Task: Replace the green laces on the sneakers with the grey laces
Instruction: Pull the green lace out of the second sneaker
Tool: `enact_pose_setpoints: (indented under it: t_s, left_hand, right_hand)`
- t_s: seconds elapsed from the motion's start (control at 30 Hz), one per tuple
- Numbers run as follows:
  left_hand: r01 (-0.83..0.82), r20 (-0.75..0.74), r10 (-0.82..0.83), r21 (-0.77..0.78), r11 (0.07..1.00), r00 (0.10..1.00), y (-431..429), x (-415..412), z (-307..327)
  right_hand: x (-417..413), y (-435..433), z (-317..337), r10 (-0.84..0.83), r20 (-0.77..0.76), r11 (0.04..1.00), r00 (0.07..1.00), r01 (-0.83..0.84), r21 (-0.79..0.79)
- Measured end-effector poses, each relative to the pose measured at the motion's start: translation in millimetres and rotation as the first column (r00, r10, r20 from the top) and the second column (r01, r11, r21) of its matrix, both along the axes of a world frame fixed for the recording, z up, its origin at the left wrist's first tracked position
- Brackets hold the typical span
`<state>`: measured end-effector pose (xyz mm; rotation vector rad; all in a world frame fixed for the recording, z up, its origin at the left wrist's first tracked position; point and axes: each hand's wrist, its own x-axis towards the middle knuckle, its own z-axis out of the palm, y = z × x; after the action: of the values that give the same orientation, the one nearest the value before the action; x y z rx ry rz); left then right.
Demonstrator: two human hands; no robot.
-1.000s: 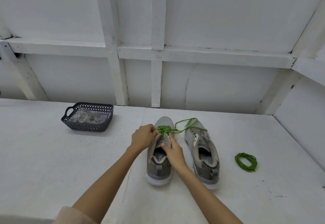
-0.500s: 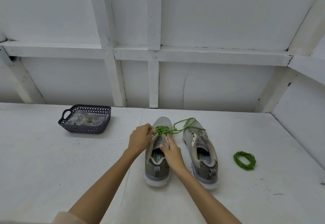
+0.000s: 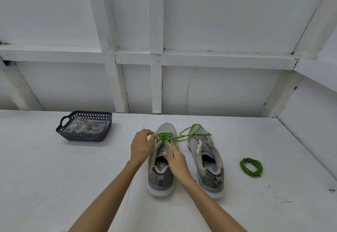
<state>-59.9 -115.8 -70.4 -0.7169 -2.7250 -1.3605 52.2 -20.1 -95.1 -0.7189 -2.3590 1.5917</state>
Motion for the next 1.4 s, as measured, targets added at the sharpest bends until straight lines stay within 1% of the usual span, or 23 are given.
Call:
enact_pose_setpoints:
  t_s: [0.07, 0.2, 0.27, 0.33, 0.4, 0.43, 0.5, 0.57, 0.6, 0.67, 0.73, 0.8, 0.87, 0.9, 0.97, 1.03, 1.07, 1.13, 1.2, 1.23, 1.3, 1.37, 1.4]
  left_hand:
    - [-0.083, 0.026, 0.082, 0.06, 0.995, 0.996, 1.2, 2.0, 1.0]
    - [-0.009, 0.134, 0.01, -0.009, 1.0, 0.991, 0.9, 8.4, -4.4]
    - [-0.011, 0.099, 0.007, 0.038, 0.999, 0.995, -1.2, 5.9, -5.6]
    - [-0.098, 0.057, 0.091, 0.119, 0.988, 0.994, -3.2, 2.5, -2.5]
    - [-0.179, 0.079, 0.168, 0.164, 0.97, 0.983, -3.9, 0.8, 1.5]
    - [-0.167, 0.102, 0.153, 0.148, 0.975, 0.983, -3.9, 0.5, 2.5]
    - [-0.061, 0.156, 0.049, 0.071, 0.996, 0.987, -4.1, 2.5, 3.5]
    - [0.021, 0.163, -0.026, 0.035, 0.999, 0.986, -4.4, 2.4, 0.2]
    - [0.005, 0.142, -0.014, 0.063, 0.998, 0.99, -4.7, 2.5, -0.1]
    - [-0.127, 0.113, 0.108, 0.173, 0.977, 0.988, -4.4, 2.7, 0.7]
    - [-0.208, 0.165, 0.174, 0.216, 0.954, 0.971, -2.8, 1.9, 1.6]
    - [-0.111, 0.248, 0.078, 0.122, 0.986, 0.966, -1.5, 0.7, -2.2]
    - [-0.001, 0.28, -0.014, 0.055, 0.998, 0.96, -1.4, 0.3, -8.6]
    - [-0.013, 0.263, -0.01, 0.084, 0.996, 0.965, -1.1, 0.6, -9.5]
    - [-0.161, 0.212, 0.116, 0.209, 0.964, 0.97, -1.5, 3.6, -5.2]
    - [-0.29, 0.235, 0.226, 0.289, 0.912, 0.945, -2.1, 3.4, -3.0]
    - [-0.281, 0.258, 0.212, 0.267, 0.922, 0.943, -2.3, 1.9, -3.5]
    - [-0.127, 0.298, 0.076, 0.157, 0.979, 0.951, -2.6, -2.2, -8.3]
    - [0.008, 0.309, -0.039, 0.101, 0.995, 0.95, -2.8, -2.8, -11.4]
    - [-0.005, 0.281, -0.031, 0.126, 0.992, 0.959, -2.1, -1.5, -10.2]
    - [-0.17, 0.225, 0.118, 0.231, 0.958, 0.967, -0.8, 0.5, -4.8]
    - [-0.304, 0.254, 0.23, 0.31, 0.901, 0.939, -0.5, 0.4, -0.2]
    - [-0.288, 0.28, 0.207, 0.288, 0.913, 0.937, -0.2, -0.7, 0.1]
  right_hand:
    - [0.1, 0.3, 0.1, -0.001, 0.001, 1.0, 1.0, 0.001, -0.003]
    - [0.1, 0.2, 0.1, -0.005, 0.003, 1.0, 1.0, 0.005, 0.001]
    - [0.0, 0.1, 0.4, -0.005, 0.005, 1.0, 1.0, 0.005, 0.003]
    - [0.1, 0.1, 0.6, -0.002, 0.004, 1.0, 1.0, 0.002, 0.004]
    - [0.4, 0.2, 0.2, -0.003, -0.002, 1.0, 1.0, 0.003, 0.001]
    - [0.5, 0.3, 0.0, -0.004, -0.005, 1.0, 1.0, 0.004, -0.001]
    - [0.1, 0.4, 0.0, -0.004, -0.005, 1.0, 1.0, 0.004, -0.002]
    - [0.0, 0.3, 0.0, -0.006, 0.001, 1.0, 1.0, 0.006, -0.005]
    - [0.1, 0.4, 0.1, -0.005, 0.001, 1.0, 1.0, 0.005, -0.007]
    - [0.3, 0.5, -0.4, -0.003, 0.002, 1.0, 1.0, 0.003, -0.008]
    - [0.6, 0.5, -0.8, -0.007, 0.001, 1.0, 1.0, 0.007, -0.003]
    - [0.5, 0.7, -0.5, -0.01, -0.001, 1.0, 1.0, 0.01, -0.002]
    - [0.0, 0.7, -0.1, -0.012, -0.003, 1.0, 1.0, 0.012, -0.006]
    - [0.0, 0.6, 0.5, -0.012, -0.002, 1.0, 1.0, 0.012, -0.006]
    - [0.1, 0.3, 1.3, -0.008, 0.001, 1.0, 1.0, 0.008, -0.006]
    - [0.3, 0.6, 0.8, -0.007, -0.002, 1.0, 1.0, 0.007, -0.004]
    - [0.6, 0.5, 0.6, -0.008, -0.002, 1.0, 1.0, 0.008, -0.003]
    - [0.9, 0.5, 0.4, -0.007, 0.001, 1.0, 1.0, 0.007, 0.006]
    - [0.7, 0.1, 0.4, -0.006, 0.002, 1.0, 1.0, 0.006, 0.012]
    - [0.8, -0.2, 0.7, -0.004, 0.003, 1.0, 1.0, 0.004, 0.014]
    - [1.3, 0.2, 1.1, -0.003, 0.002, 1.0, 1.0, 0.003, 0.013]
    - [1.4, 1.2, 0.3, -0.004, -0.001, 1.0, 1.0, 0.004, 0.014]
    - [1.5, 1.5, 0.2, -0.005, -0.001, 1.0, 1.0, 0.005, 0.016]
